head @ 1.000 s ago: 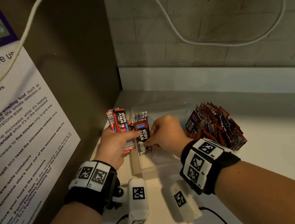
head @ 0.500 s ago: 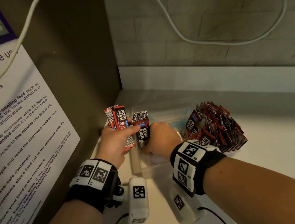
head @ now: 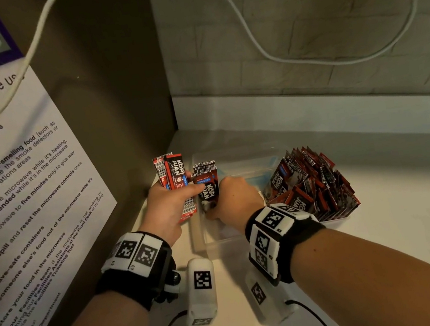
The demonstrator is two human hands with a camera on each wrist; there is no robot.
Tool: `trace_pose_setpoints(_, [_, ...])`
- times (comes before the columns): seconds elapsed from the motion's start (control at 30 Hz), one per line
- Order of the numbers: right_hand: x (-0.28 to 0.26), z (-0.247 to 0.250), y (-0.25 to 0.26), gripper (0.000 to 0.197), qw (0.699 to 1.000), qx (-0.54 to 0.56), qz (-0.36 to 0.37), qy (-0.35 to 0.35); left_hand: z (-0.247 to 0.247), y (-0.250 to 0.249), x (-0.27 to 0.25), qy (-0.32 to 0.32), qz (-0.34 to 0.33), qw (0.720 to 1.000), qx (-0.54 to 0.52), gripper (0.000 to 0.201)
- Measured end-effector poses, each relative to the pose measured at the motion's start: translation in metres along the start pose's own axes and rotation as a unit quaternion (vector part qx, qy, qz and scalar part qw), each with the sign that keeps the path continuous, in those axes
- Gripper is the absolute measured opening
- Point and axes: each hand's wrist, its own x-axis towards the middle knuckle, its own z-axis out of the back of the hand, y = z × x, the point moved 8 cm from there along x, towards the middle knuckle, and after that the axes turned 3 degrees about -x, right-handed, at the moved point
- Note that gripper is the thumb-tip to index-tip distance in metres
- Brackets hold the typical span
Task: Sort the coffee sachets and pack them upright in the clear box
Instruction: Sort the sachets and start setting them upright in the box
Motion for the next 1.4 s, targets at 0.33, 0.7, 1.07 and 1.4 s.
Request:
trace_pose_setpoints(0.33, [0.003,-0.009,0.006,0.022,0.999,-0.039,0.015,0.019,-0.004,-0.001,-0.002,-0.002,-0.009,1.000,0.000,0.034])
trace_pose_setpoints(0.7, [-0.006,0.001,0.006,0.023,0.999,-0.030,0.028,0.019,0.003,0.001,-0.001,-0.008,-0.010,1.000,0.016,0.035])
trace_pose_setpoints(1.07, [-0.017,0.017,0.006,0.028,1.000,-0.009,0.022,0.014,0.009,-0.006,-0.004,-0.015,-0.012,1.000,-0.018,0.017])
trace_pose_setpoints(1.4, [-0.036,0.074,0.025,0.037,0.952,0.288,0.065,-0.076,0.009,-0.025,-0.011,0.002,-0.024,0.989,-0.149,0.023])
